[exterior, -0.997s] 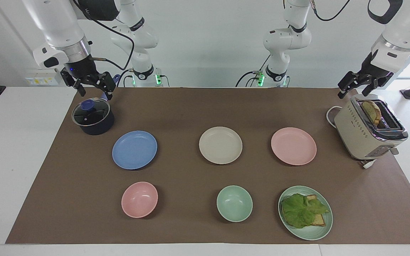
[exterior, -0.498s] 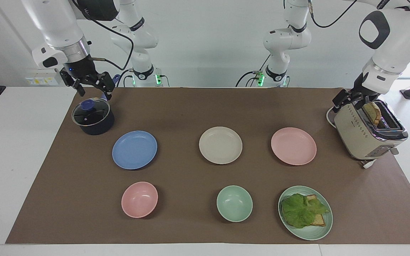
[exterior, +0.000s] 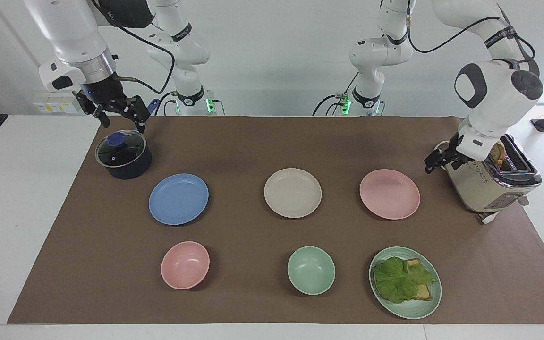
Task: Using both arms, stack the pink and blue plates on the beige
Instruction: 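Reach the left gripper to the rim of the pink plate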
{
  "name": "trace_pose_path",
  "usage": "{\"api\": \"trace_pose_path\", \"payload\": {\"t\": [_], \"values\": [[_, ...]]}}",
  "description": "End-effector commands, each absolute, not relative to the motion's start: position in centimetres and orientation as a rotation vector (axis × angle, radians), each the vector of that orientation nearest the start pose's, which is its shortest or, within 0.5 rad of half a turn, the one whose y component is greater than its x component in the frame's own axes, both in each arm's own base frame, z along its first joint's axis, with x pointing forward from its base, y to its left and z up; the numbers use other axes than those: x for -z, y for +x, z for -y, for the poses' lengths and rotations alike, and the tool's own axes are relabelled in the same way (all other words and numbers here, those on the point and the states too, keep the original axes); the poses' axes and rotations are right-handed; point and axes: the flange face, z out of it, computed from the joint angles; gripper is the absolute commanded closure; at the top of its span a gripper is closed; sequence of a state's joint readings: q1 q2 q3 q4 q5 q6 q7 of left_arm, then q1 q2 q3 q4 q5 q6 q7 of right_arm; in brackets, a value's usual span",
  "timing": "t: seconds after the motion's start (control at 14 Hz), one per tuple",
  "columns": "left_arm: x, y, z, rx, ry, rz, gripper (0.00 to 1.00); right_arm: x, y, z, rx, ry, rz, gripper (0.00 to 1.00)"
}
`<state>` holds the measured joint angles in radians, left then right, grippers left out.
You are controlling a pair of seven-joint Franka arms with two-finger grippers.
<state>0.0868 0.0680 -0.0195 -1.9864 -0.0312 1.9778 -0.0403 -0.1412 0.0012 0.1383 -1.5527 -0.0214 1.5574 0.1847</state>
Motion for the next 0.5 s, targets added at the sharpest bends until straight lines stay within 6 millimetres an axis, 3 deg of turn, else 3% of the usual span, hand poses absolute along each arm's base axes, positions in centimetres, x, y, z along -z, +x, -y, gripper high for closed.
{"api": "trace_pose_path", "payload": {"t": [0.0, 0.28, 0.43], "values": [[-39.8, 56.6, -3.7, -0.116, -3.159, 0.184, 0.00, -63.2, 55.1, 0.7, 0.019, -3.146, -0.298, 0.00], [-35.7, 56.1, -3.6, -0.150, -3.157, 0.187, 0.00, -63.2, 55.1, 0.7, 0.019, -3.146, -0.298, 0.00], [-35.2, 56.0, -3.6, -0.133, -3.157, 0.187, 0.00, -63.3, 55.1, 0.7, 0.022, -3.147, -0.296, 0.00]]}}
